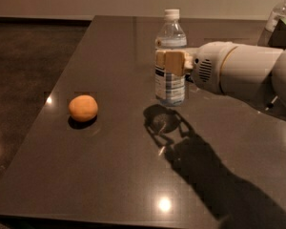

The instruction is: Place blue plastic bottle upright

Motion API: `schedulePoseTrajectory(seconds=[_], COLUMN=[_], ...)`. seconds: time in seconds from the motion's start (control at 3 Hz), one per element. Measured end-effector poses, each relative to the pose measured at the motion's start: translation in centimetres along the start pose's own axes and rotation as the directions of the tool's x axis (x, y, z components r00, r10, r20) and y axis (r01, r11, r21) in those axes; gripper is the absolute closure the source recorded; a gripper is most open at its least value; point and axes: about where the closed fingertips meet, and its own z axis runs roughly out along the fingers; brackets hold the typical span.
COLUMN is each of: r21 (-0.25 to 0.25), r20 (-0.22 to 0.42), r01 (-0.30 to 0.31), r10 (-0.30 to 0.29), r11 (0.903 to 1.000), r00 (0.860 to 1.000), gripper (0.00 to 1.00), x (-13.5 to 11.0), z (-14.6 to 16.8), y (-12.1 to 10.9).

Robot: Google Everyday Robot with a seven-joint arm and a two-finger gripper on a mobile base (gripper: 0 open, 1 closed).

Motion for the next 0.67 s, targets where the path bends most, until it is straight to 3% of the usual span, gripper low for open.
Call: schedulePoseTrajectory(seconds=[0.67], r21=[0.000], r20=[0.003], r01=[0.046], r10=[-0.046], r11=[0.9989], r00=[0.999], gripper=[1.00], x=[-0.15], z=[-0.01], y=[-0.38])
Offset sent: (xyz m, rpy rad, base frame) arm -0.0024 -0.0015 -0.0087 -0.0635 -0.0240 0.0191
